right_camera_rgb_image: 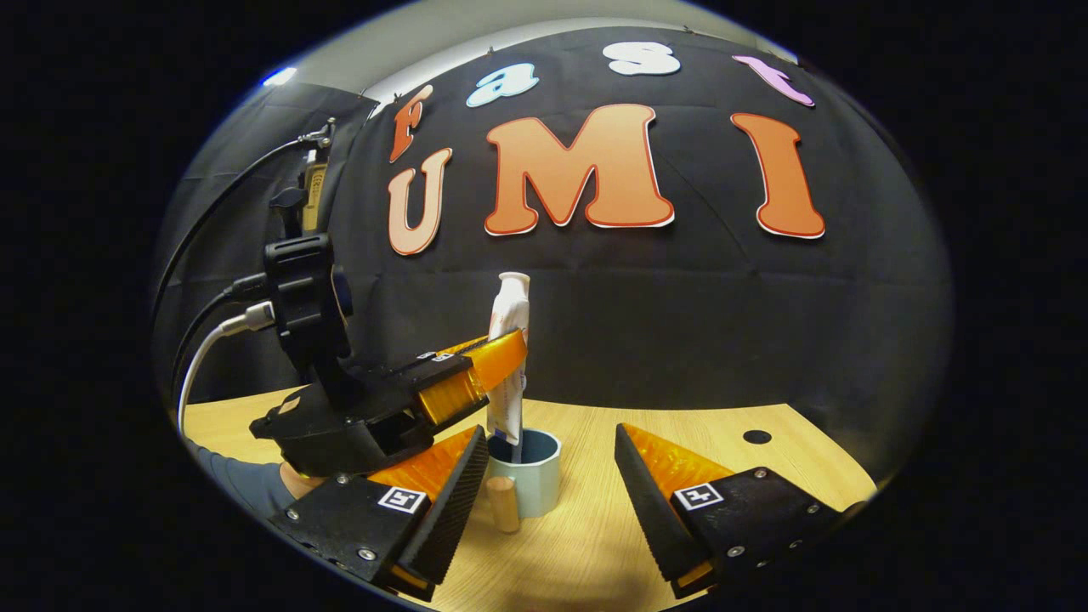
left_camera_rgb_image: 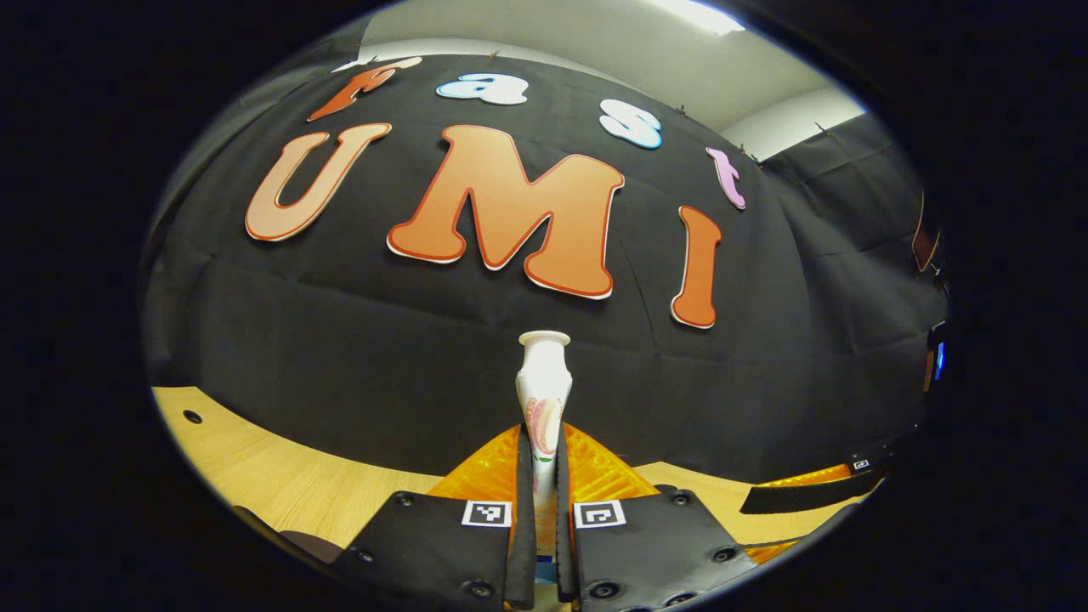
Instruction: Put the toothbrush and toothpaste on the desktop into the cup, then pick up the cup and place it on the coaster on the desktop.
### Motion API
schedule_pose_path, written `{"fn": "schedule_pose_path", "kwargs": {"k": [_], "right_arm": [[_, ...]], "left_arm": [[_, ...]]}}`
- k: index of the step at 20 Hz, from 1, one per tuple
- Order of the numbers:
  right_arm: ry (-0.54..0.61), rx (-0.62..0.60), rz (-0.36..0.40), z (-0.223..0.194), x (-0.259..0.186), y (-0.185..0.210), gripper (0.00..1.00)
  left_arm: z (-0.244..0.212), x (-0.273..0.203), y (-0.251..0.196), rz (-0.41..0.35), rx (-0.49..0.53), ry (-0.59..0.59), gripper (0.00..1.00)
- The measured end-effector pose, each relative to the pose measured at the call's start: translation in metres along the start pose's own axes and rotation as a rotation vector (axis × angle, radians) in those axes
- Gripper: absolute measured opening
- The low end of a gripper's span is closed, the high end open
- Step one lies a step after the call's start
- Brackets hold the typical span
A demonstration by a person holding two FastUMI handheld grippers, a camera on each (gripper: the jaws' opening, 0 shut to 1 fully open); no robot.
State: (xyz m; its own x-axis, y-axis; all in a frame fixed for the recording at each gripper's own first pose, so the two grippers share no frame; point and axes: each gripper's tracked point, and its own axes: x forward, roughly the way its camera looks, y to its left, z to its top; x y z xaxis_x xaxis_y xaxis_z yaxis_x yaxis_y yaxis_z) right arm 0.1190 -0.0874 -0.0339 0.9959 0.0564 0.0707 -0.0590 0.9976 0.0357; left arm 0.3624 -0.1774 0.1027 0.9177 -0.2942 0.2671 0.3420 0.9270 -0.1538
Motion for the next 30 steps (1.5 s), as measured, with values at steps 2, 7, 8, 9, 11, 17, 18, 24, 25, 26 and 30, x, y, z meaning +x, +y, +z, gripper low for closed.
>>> {"fn": "schedule_pose_path", "kwargs": {"k": [2,7,8,9,11,17,18,24,25,26,30], "right_arm": [[-0.002,0.008,-0.011,0.000,-0.002,-0.007,0.90],[-0.009,0.018,-0.040,0.002,-0.009,-0.023,0.90],[-0.012,0.025,-0.039,0.003,-0.010,-0.023,0.90],[-0.013,0.026,-0.042,0.005,-0.010,-0.024,0.90],[-0.014,0.027,-0.049,0.005,-0.013,-0.026,0.90],[0.019,0.033,-0.081,0.004,-0.018,-0.030,0.90],[0.028,0.033,-0.082,0.004,-0.018,-0.028,0.90],[0.116,0.036,-0.054,0.000,-0.014,0.000,0.90],[0.131,0.040,-0.040,0.000,-0.014,0.007,0.90],[0.140,0.043,-0.022,0.002,-0.014,0.015,0.90],[0.200,0.025,-0.005,0.000,-0.008,0.033,0.90]], "left_arm": [[-0.006,0.005,-0.003,-0.009,0.004,0.008,0.13],[-0.030,0.011,-0.005,-0.017,0.012,0.056,0.14],[-0.033,0.012,-0.004,-0.017,0.017,0.065,0.14],[-0.038,0.013,-0.006,-0.019,0.021,0.075,0.14],[-0.048,0.014,-0.007,-0.029,0.018,0.101,0.16],[-0.052,-0.001,-0.002,-0.037,0.004,0.160,0.35],[-0.048,-0.006,0.002,-0.029,0.003,0.158,0.36],[-0.041,-0.049,0.035,0.021,-0.009,0.272,0.87],[-0.045,-0.060,0.044,0.029,-0.026,0.305,0.88],[-0.046,-0.071,0.053,0.047,-0.035,0.334,0.91],[-0.034,-0.117,0.094,0.116,-0.029,0.393,0.94]]}}
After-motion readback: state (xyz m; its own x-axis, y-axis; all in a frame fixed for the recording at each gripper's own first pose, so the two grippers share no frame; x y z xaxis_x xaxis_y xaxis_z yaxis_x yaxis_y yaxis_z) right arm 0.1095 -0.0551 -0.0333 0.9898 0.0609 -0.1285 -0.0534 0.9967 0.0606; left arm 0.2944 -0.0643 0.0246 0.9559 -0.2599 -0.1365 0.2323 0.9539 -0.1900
